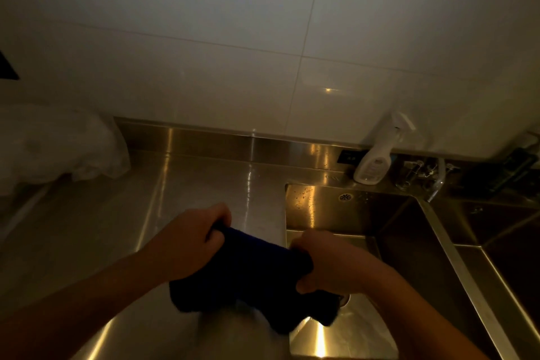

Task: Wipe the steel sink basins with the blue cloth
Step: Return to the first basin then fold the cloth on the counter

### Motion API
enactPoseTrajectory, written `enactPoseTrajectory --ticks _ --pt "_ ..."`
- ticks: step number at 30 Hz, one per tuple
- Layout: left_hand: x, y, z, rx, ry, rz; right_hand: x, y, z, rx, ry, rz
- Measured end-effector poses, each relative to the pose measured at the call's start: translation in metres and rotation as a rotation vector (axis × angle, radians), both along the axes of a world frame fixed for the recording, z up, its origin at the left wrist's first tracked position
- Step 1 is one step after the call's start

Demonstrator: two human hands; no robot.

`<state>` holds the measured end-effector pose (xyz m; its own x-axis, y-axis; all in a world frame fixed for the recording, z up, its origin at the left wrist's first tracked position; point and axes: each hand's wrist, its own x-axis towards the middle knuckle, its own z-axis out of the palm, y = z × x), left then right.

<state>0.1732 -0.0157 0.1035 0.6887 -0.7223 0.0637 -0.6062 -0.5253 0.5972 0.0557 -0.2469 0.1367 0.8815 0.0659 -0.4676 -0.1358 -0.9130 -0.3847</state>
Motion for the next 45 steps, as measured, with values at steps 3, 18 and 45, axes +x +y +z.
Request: enactPoseTrajectory --ticks 3,18,45 --pt "0.002 0.014 0.011 0.16 -0.044 -0.061 -0.003 -0.006 -0.024 -0.139 -0.061 0.056" --pt "0.056 0.065 0.068 -0.057 -0.414 0.084 0.031 -0.022 0.014 0.036 -0.814 -0.191" --pt "-0.07 -0.014 -0.174 0.301 -0.107 -0.084 0.06 0.03 -0.21 -0.238 -0.217 -0.411"
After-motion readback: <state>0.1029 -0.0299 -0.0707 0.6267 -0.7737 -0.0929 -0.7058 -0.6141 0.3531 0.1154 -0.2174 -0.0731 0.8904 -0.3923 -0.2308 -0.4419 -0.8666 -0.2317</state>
